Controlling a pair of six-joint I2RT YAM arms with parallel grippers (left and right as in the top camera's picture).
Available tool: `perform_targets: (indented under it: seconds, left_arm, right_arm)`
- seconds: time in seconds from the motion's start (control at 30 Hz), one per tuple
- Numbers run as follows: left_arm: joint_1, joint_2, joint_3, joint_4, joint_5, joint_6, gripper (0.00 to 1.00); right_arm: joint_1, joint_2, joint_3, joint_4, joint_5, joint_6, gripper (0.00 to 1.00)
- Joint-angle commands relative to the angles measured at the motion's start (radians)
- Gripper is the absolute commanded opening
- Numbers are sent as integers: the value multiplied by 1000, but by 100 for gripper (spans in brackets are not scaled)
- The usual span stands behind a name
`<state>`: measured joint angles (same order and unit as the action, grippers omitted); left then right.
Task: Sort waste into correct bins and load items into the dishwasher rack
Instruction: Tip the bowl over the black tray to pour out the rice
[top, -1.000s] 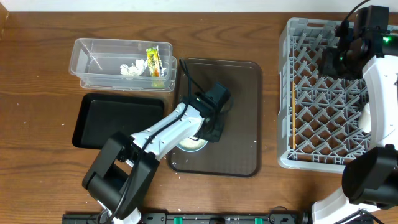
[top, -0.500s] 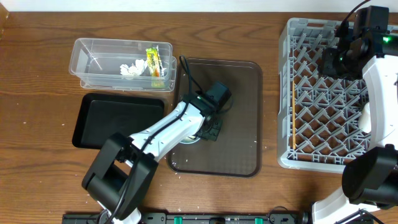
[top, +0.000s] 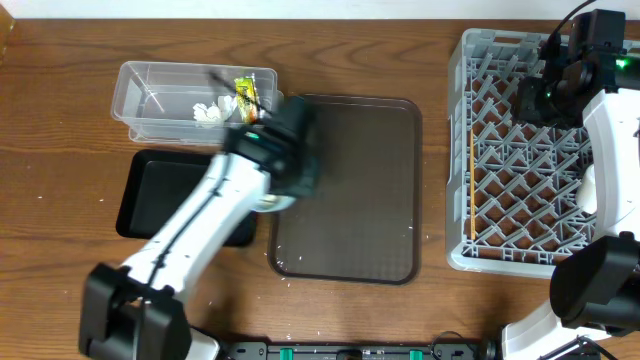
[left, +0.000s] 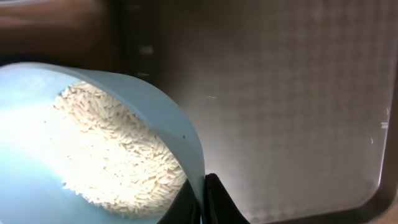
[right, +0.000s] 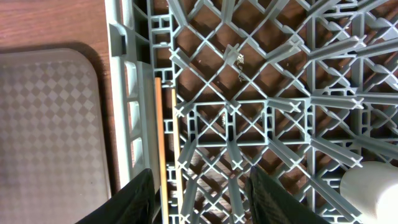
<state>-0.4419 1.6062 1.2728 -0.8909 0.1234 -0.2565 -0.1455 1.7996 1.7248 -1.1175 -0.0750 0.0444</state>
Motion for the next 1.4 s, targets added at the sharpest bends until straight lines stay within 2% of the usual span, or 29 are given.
perform_targets:
  seconds: [0.0, 0.4, 0.67, 0.87, 1.0, 1.1, 1.37]
  left_arm:
    - [144, -18, 21, -5, 204, 85, 6]
    - [657, 34, -76, 1, 873, 372, 6]
    - [871, 170, -96, -55, 1235, 478, 6]
    - [950, 245, -96, -75, 1307, 477, 6]
    - [978, 261, -96, -114, 1447, 477, 6]
    - [991, 261, -96, -142, 1450, 409, 6]
    - [1017, 262, -96, -136, 1404, 403, 6]
  right_arm:
    - [3, 3, -3, -3, -5, 7, 47]
    - [3, 3, -3, -12, -4, 7, 46]
    - [3, 3, -3, -17, -4, 7, 46]
    - [3, 3, -3, -20, -4, 7, 46]
    - [3, 3, -3, -19, -4, 7, 46]
    - [3, 3, -3, -20, -4, 7, 46]
    - [3, 3, -3, -20, -4, 7, 46]
